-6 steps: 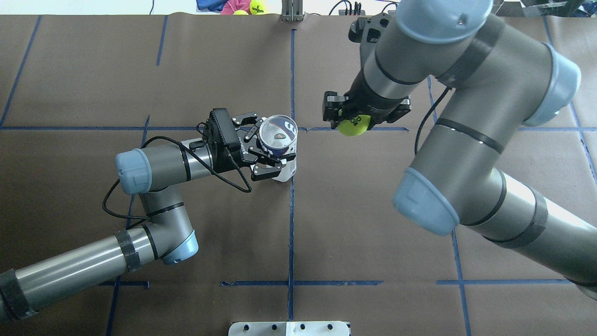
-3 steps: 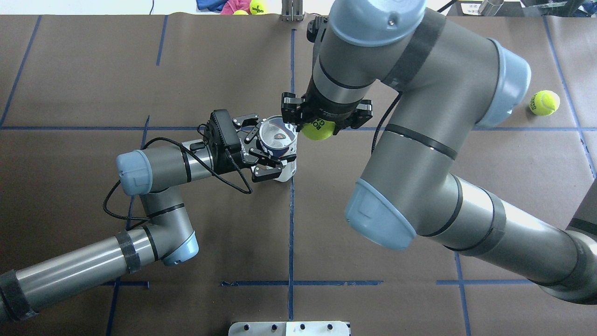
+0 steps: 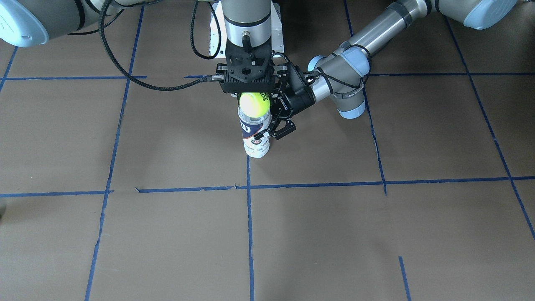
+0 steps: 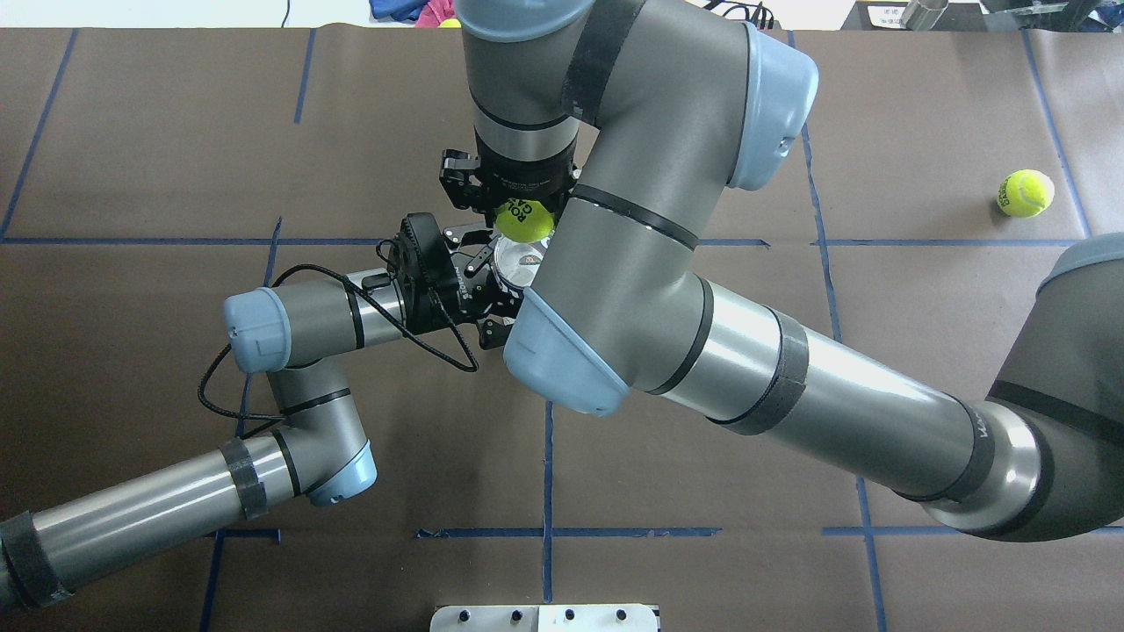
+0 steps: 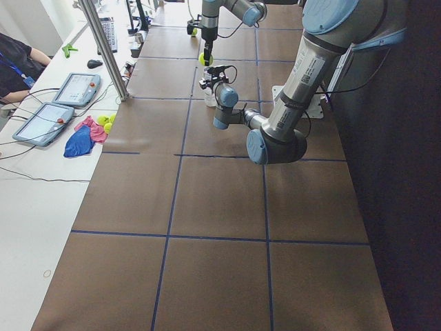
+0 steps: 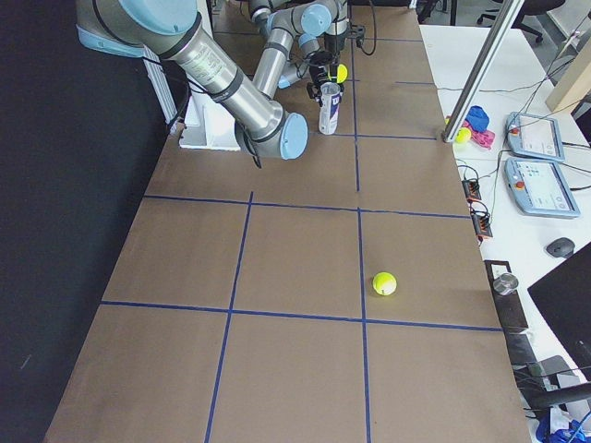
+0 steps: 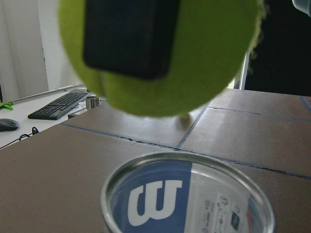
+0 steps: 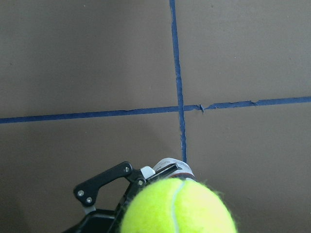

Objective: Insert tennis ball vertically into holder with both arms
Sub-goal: 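Lower the ball into the tube and open the right gripper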

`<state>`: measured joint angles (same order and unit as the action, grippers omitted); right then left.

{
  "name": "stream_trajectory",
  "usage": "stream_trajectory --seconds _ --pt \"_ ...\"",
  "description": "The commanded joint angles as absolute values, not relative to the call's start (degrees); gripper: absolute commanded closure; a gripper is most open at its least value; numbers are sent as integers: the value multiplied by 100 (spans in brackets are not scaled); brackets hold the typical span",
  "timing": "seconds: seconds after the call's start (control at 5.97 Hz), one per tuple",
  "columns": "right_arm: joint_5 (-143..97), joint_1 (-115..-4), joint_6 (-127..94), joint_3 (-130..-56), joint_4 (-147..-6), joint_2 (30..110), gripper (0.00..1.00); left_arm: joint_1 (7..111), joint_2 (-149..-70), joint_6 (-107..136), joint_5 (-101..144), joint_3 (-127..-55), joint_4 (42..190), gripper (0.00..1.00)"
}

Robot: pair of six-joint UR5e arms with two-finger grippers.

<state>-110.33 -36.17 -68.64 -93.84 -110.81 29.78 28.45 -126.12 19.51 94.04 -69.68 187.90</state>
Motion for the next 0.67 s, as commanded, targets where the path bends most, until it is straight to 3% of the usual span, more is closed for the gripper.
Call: stream_trajectory --seconds 0.0,0.5 --pt "-10942 -3507 -6838 -9290 -11057 2979 90 2848 -12612 1951 9404 -6970 18791 14" --pt "-10969 -3498 -6847 -9334 -11065 2988 85 2848 -12612 1951 9396 -6970 18791 13"
